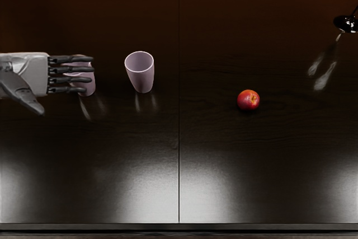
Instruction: Pick up cup and place in cup with left hand
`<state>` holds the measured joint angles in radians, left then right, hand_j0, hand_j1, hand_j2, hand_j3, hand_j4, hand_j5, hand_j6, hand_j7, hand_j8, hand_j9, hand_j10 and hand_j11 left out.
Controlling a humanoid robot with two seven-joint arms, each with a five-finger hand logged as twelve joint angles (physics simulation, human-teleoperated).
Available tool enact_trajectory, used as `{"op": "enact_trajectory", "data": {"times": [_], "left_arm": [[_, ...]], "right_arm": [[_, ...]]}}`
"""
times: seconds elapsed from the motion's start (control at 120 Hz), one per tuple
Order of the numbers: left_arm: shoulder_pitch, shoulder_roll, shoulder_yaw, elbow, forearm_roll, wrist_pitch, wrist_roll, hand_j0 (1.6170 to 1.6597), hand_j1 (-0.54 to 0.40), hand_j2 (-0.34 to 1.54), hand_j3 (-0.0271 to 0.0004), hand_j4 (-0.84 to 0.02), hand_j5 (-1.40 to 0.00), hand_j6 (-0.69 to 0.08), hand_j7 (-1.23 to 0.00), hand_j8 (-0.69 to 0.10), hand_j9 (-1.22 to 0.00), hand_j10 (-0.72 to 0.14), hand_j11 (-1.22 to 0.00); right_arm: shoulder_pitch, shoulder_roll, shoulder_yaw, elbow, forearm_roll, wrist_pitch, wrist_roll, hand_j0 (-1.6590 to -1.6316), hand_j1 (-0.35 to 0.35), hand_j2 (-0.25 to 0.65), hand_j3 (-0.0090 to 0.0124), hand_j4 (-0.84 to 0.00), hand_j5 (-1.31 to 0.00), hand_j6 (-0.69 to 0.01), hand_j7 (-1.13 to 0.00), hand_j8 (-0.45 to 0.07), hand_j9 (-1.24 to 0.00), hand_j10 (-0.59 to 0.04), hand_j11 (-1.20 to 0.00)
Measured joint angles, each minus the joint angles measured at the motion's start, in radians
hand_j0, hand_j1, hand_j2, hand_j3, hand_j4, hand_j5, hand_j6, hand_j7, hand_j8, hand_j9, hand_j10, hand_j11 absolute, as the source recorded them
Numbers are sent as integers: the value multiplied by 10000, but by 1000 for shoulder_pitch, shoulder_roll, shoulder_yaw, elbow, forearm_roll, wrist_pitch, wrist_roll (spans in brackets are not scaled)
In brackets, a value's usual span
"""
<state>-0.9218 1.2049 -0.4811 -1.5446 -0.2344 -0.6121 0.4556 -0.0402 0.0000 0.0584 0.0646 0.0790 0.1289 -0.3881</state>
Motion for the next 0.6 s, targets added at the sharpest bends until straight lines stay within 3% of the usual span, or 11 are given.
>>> {"op": "enact_trajectory", "data": {"times": [0.15, 0.308, 0.408, 0.6], "left_arm": [[-7, 5, 0, -15, 0, 0, 0, 16581, 3390, 7, 0, -58, -103, -56, -104, -61, -104, -69, -104], [-111, -4, 3, -15, 3, 0, 0, 16581, 3390, 9, 0, -59, -104, -58, -105, -63, -105, -71, -105], [-165, -99, 4, -14, 11, 0, 0, 16581, 3391, 12, 0, -62, -105, -60, -105, -64, -106, -71, -106], [-282, -272, 2, 11, 173, 1, 1, 16581, 3400, 12, 0, -67, -98, -66, -98, -67, -98, -71, -98]], "right_arm": [[1, 0, 1, 0, -1, 0, 0, -16581, -3491, 1, 0, -6, -1, -9, 0, -7, -1, -5, 0], [2, 0, 0, 0, -1, 0, 0, -16581, -3491, 1, 0, -6, -1, -9, 0, -7, -1, -5, -1], [4, 0, 0, -1, -1, -1, 0, -16581, -3491, 1, 0, -5, -1, -8, 0, -6, -1, -4, -1], [8, 0, 0, -2, -1, -3, 0, -16581, -3491, 1, 0, -6, -1, -9, 0, -7, -1, -5, -1]]}}
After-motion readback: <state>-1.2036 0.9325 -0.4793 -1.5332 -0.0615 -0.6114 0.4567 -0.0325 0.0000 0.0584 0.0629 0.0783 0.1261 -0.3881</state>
